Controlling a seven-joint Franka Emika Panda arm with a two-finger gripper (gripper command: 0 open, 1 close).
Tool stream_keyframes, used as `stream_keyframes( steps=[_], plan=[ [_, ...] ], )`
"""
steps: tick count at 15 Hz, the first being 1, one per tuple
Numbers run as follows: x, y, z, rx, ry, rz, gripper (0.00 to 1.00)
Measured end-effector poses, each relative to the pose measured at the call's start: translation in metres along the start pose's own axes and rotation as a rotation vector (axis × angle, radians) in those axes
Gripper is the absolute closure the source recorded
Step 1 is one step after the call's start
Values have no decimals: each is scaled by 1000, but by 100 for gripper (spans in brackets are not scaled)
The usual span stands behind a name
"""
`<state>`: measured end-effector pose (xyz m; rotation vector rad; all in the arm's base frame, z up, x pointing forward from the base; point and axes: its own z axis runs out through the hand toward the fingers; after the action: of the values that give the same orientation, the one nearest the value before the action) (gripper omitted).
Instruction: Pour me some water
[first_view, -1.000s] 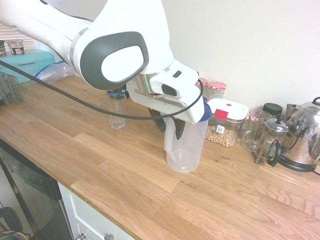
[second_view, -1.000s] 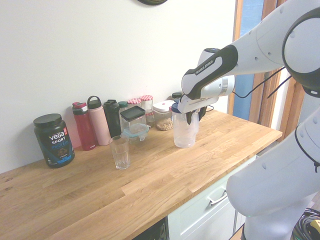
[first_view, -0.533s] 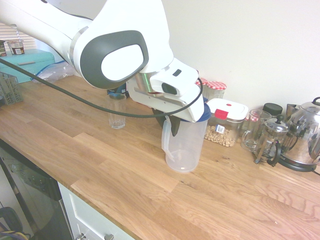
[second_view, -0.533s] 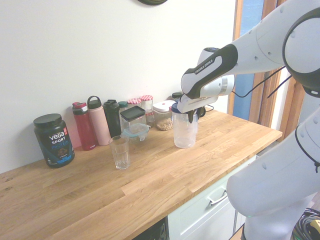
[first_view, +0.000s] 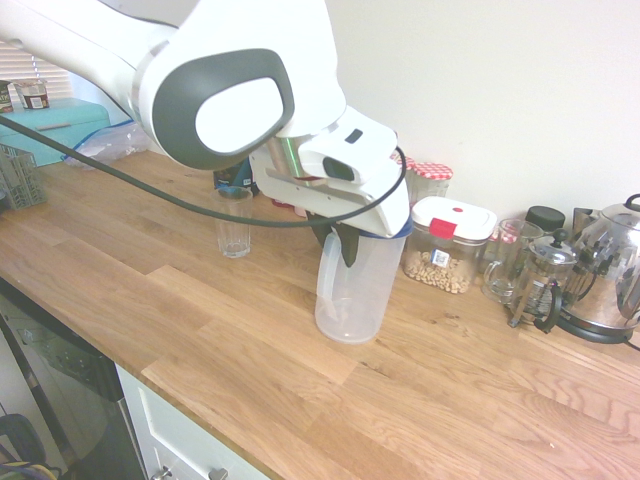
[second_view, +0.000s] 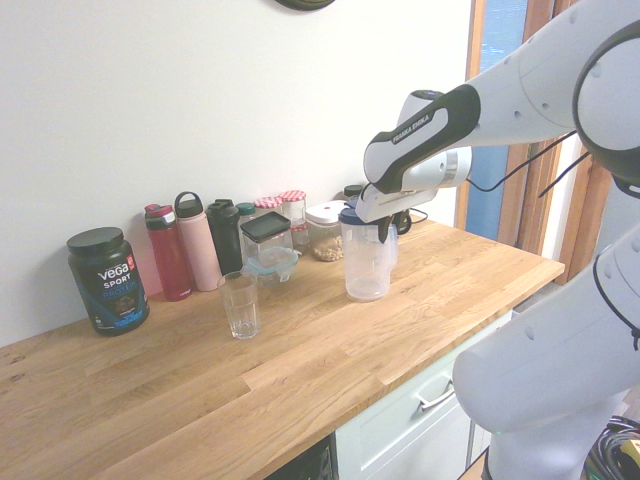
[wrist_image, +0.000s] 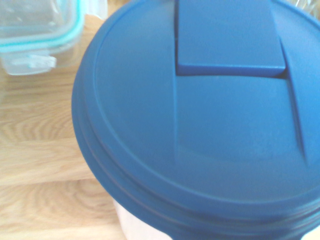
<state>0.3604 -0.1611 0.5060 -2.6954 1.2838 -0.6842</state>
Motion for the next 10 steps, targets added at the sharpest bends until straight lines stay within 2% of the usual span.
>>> stream_keyframes(
  steps=[2, 5, 10],
  plan=[
    [-8, 0, -50, 22, 17, -67, 100],
    [-33, -14, -107, 71, 0, -228, 100],
    [-61, -84, -128, 110, -101, -525, 100]
  ],
)
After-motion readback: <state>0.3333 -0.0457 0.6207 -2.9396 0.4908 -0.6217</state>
